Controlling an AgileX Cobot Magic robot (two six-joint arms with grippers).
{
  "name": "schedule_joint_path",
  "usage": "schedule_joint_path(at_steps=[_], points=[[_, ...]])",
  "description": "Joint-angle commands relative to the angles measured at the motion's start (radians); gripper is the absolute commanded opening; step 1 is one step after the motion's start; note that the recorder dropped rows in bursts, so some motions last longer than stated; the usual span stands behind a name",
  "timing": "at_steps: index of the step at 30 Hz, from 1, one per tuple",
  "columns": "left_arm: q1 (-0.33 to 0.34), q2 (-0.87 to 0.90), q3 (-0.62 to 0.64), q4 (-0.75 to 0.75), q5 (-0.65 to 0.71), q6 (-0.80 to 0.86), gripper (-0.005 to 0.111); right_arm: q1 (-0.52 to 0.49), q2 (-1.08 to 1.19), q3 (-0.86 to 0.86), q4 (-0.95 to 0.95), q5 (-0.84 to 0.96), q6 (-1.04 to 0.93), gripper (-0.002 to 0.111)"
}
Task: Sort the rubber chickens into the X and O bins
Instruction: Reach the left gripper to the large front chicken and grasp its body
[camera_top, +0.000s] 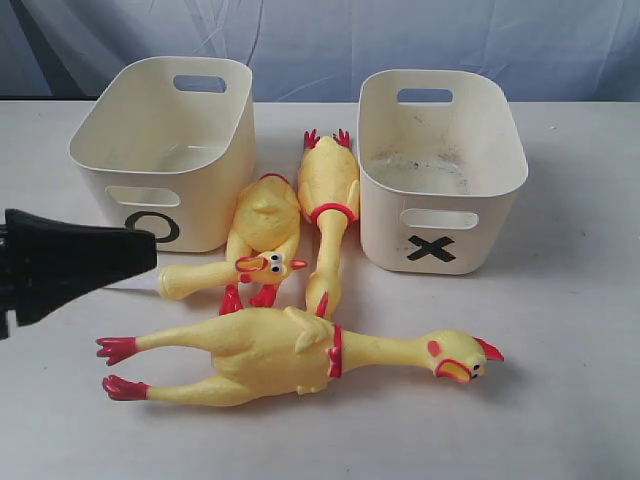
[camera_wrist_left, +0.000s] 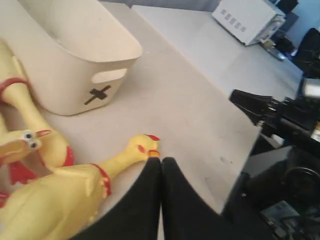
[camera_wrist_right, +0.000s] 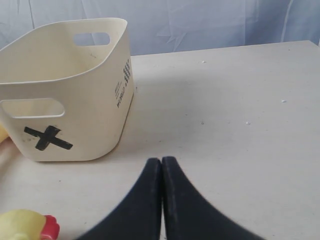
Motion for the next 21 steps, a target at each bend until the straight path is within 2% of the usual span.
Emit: schedule_joint_path(at_steps=[1,4,5,8,12,14,16,18,19,21], points=[[-0.004,0.098,0.003,-0.012,0.415,0.004,0.0,0.003,-0.003,0.002,0.001,-0.01,0.0,0.0],[-0.004,0.165,0.003,-0.012,0.668,-0.075,0.0,0.003,-0.003,0.002,0.001,-0.01,0.0,0.0],[-0.004,0.185,0.003,-0.012,0.664,-0.075,0.0,0.003,-0.003,0.002,0.001,-0.01,0.0,0.0],[-0.004,0.284,0.037,-0.012,0.518,-0.075,0.0,0.003,-0.003,0.002,0.001,-0.01,0.0,0.0],[-0.004,0.375,0.132,-0.012,0.432,-0.073,0.0,0.003,-0.003,0.002,0.001,-0.01,0.0,0.0],[-0.004,0.382,0.144,-0.012,0.323,-0.073,0.0,0.003,-0.003,0.002,0.001,-0.01,0.0,0.0],[-0.004,0.382,0.138,-0.012,0.124,-0.073,0.0,0.003,-0.003,0.002,-0.001,-0.012,0.0,0.0],[-0.004,0.382,0.13,-0.122,-0.152,-0.069,0.0,0.003,-0.003,0.002,-0.001,-0.012,0.0,0.0],[-0.004,0.382,0.13,-0.267,-0.176,-0.076,0.0,0.003,-0.003,0.002,-0.001,-0.012,0.0,0.0],[-0.018,0.358,0.128,-0.365,-0.176,-0.069,0.0,0.003,-0.003,0.002,-0.001,-0.012,0.0,0.0]])
